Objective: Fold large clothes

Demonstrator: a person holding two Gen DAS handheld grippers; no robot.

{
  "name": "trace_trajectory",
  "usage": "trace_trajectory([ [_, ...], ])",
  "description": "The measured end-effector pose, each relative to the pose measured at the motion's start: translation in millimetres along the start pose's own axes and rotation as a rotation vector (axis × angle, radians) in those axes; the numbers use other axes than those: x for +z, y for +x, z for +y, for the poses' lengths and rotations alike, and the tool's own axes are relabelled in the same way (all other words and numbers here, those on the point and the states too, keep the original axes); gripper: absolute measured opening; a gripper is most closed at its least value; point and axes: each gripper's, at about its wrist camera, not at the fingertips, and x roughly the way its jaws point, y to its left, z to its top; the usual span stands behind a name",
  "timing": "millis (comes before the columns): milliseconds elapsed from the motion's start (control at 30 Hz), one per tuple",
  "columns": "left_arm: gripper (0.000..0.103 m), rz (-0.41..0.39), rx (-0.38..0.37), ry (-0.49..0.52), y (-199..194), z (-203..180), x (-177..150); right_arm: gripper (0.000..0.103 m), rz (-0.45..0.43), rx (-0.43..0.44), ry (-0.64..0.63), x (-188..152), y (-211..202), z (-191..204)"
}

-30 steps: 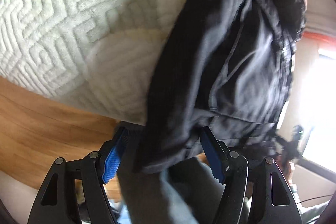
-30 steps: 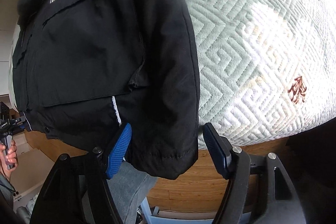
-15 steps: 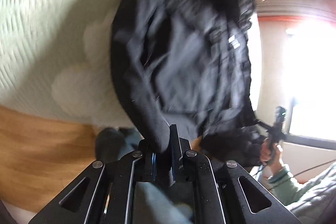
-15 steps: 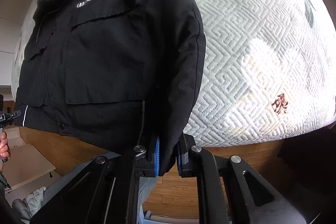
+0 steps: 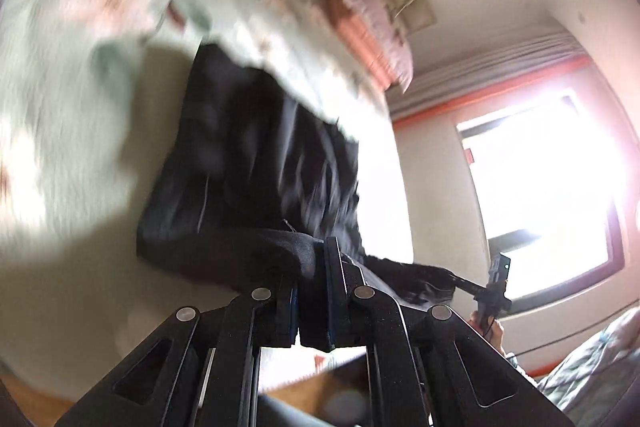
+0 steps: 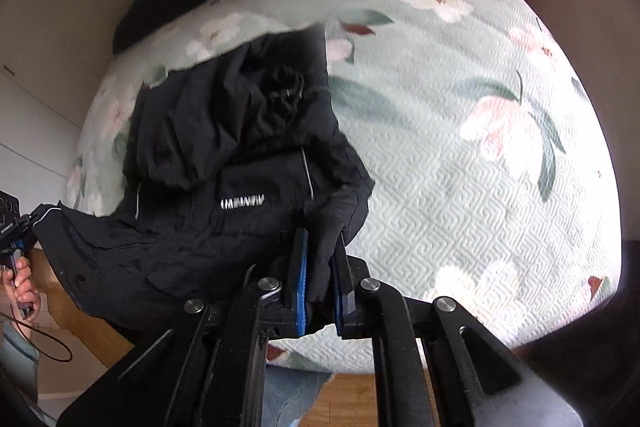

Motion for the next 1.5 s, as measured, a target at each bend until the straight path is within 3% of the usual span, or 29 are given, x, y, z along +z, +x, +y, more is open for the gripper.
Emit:
trace_trajectory([
  [100, 0.011, -0.044, -0.005, 0.076, 7, -15, 50, 0.012, -0.041, 0.027, 0.040, 47, 6, -6],
  [233, 0.011, -0.095, 0.016, 0.124, 38, -25, 114, 0.012, -0.061, 0.032, 0.041, 129, 64, 1],
  [400, 0.014, -0.138, 0.038, -0.073, 103, 25, 187, 0.014, 0.002, 0.089, 0.080, 205, 153, -6],
  [533, 0.015, -0.111, 0.080, -0.248, 157, 88, 203, 0.019, 0.101, 0.095, 0.084, 238, 259, -9],
  [600, 0.015, -0.087, 0.129, -0.310, 184, 119, 202, 0.021, 0.165, 0.089, 0.092, 236, 302, -12],
  [667, 0.015, -0.071, 0.121, -0.374, 197, 141, 197, 0.021, 0.214, 0.116, 0.112, 233, 332, -20],
  [767, 0.018, -0.045, 0.027, -0.472, 194, 164, 190, 0.022, 0.272, 0.198, 0.171, 233, 351, -36],
  [867, 0.018, -0.006, -0.027, -0.491, 166, 165, 197, 0.032, 0.248, 0.267, 0.205, 242, 327, -57],
  [900, 0.020, -0.019, -0.003, -0.463, 148, 160, 202, 0.052, 0.204, 0.218, 0.204, 247, 310, -66],
  [933, 0.024, -0.057, 0.087, -0.407, 124, 151, 209, 0.065, 0.166, 0.179, 0.198, 251, 294, -72],
  [1000, 0.051, -0.103, 0.190, -0.345, 87, 134, 221, 0.068, 0.109, 0.125, 0.177, 256, 265, -76],
  [1033, 0.057, -0.122, 0.211, -0.323, 74, 125, 224, 0.068, 0.092, 0.101, 0.161, 255, 253, -72],
  [1167, 0.060, -0.146, 0.265, -0.169, 48, 62, 217, 0.068, 0.020, 0.067, 0.047, 233, 207, -16],
  [1300, 0.060, -0.029, 0.351, 0.073, 98, -24, 181, 0.067, -0.031, 0.026, -0.160, 196, 184, 70],
  [1400, 0.060, 0.073, 0.347, 0.232, 155, -74, 146, 0.067, -0.062, -0.027, -0.355, 165, 185, 136],
  [1500, 0.060, 0.178, 0.352, 0.385, 221, -113, 112, 0.067, -0.073, -0.007, -0.465, 146, 204, 178],
])
